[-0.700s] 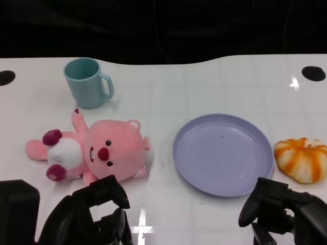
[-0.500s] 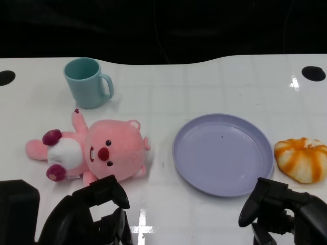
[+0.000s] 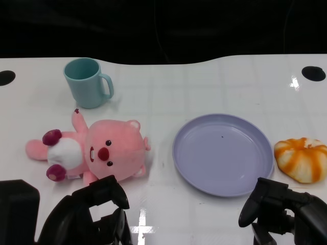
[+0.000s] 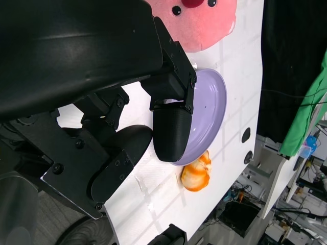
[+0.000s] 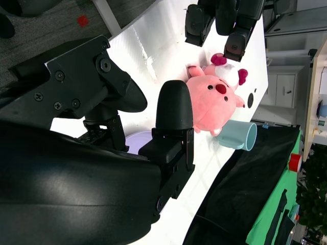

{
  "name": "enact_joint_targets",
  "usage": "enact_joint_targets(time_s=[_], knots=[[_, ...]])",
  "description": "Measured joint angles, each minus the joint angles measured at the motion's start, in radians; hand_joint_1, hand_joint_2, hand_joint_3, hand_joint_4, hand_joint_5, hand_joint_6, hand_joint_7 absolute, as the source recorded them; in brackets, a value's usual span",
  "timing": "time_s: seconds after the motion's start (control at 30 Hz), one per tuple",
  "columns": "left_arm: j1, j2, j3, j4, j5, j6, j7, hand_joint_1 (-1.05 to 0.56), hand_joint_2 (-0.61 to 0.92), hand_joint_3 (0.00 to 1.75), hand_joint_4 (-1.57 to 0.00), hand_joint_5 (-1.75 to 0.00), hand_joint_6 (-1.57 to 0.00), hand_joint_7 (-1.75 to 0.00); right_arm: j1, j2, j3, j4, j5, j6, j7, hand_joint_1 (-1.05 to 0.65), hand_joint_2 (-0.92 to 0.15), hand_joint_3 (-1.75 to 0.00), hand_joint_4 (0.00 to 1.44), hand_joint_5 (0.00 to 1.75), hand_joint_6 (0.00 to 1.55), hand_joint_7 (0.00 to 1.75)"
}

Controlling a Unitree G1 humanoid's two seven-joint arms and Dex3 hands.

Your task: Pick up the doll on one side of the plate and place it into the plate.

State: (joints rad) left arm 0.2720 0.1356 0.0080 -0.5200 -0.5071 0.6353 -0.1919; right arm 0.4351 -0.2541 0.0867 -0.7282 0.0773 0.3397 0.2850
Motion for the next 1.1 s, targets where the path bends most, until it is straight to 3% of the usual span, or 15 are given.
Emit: enact_joint_targets(time_s=[0.37, 0.5, 0.6, 0.7, 0.87, 1.0, 1.1], knots=[[0.0, -0.001, 0.001, 0.0, 0.0, -0.004, 0.0, -0.13, 0.39, 1.47, -0.87, -1.75, -0.74, -1.7, 0.001, 0.0, 0.0, 0.0, -0.002, -0.003, 0.001, -0.04, -0.62, -1.17, 0.62, 1.75, 0.54, 1.53], [0.002, -0.006, 0.001, 0.0, 0.014, -0.03, 0.001, -0.11, 0.41, 1.43, -0.85, -1.71, -0.78, -1.51, 0.001, 0.0, 0.001, 0.0, -0.002, -0.004, 0.001, -0.04, -0.62, -1.18, 0.62, 1.75, 0.54, 1.54], [0.002, -0.011, 0.009, 0.0, 0.022, -0.039, 0.002, -0.13, 0.42, 1.38, -0.74, -1.61, -0.72, -1.3, 0.001, 0.0, 0.002, 0.0, -0.002, -0.004, 0.001, -0.05, -0.61, -1.18, 0.62, 1.75, 0.54, 1.54], [-0.002, -0.013, 0.028, 0.0, 0.032, -0.06, 0.003, -0.16, 0.42, 1.32, -0.64, -1.57, -0.63, -1.23, 0.001, 0.0, 0.003, 0.0, -0.002, -0.004, 0.001, -0.05, -0.61, -1.19, 0.62, 1.75, 0.54, 1.54], [-0.013, 0.001, 0.039, 0.003, 0.078, -0.146, -0.01, -0.27, 0.52, 0.87, -0.46, -1.51, -0.52, -1.05, 0.0, 0.0, 0.007, 0.0, -0.001, -0.004, 0.001, -0.05, -0.61, -1.19, 0.62, 1.75, 0.53, 1.54], [-0.021, 0.036, 0.043, 0.002, 0.128, -0.191, -0.021, -0.36, 0.8, 0.35, -0.39, -1.2, -0.52, -0.61, 0.0, 0.0, 0.01, 0.0, -0.002, -0.004, 0.0, -0.07, -0.61, -1.19, 0.61, 1.75, 0.53, 1.54], [-0.027, 0.074, 0.046, 0.0, 0.171, -0.225, -0.037, -0.37, 0.9, 0.16, -0.3, -1.12, -0.5, -0.42, -0.001, 0.0, 0.012, 0.0, 0.0, 0.0, 0.0, -0.07, -0.61, -1.19, 0.61, 1.75, 0.53, 1.54]])
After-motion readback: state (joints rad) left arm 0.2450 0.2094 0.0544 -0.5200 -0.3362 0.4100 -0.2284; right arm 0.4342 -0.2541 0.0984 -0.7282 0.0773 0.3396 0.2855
